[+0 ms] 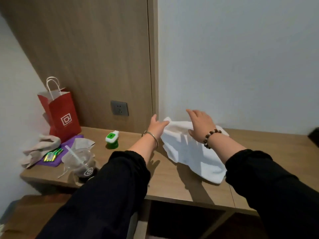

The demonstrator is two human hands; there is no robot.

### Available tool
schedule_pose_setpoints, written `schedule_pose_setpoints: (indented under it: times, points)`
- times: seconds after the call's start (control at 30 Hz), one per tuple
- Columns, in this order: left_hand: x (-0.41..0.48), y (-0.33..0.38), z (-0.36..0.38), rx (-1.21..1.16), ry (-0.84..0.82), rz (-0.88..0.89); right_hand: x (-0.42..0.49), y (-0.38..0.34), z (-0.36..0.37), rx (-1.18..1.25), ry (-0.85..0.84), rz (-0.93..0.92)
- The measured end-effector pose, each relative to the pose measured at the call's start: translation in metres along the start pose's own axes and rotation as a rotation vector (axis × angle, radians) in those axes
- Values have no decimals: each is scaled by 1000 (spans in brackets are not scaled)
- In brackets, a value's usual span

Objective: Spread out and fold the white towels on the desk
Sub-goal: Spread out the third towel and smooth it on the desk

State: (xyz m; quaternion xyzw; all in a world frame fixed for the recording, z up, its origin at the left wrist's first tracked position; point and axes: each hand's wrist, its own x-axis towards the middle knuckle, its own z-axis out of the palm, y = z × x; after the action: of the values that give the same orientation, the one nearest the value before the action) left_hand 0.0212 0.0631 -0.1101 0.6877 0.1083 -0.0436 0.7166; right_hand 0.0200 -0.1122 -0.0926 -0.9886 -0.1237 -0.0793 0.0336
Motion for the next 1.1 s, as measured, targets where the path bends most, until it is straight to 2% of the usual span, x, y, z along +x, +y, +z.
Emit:
schedule_pose_setpoints:
  times: [0.2,0.33,0.47,0.5,0.57,0.63,0.8,0.93,1.0,1.1]
  points:
    - [65,-44,34,430,-175,10,5,56,84,26,-218,165]
    - [83,-78,64,700,-339,-14,-7,93,128,30,-443,251]
    - [82,-124,89,1371,-655,9,-23,126,166,107,-672,198]
    - [79,-134,94,1461,-699,-6,-29,134,174,144,-737,198]
    - [74,-153,104,1513,-743,-35,-43,152,188,188,-807,182]
    - [69,-169,118,1554,-734,-51,-55,168,198,214,-773,162]
    - [54,-197,158,1627,-573,-56,-76,210,203,229,-738,39]
    - [39,-204,196,1576,-490,-65,-83,252,187,214,-742,-50]
    - [27,-205,219,1519,-467,-65,-83,269,175,256,-659,-58]
    - [15,-204,252,1363,-353,-54,-79,295,169,61,-446,-129]
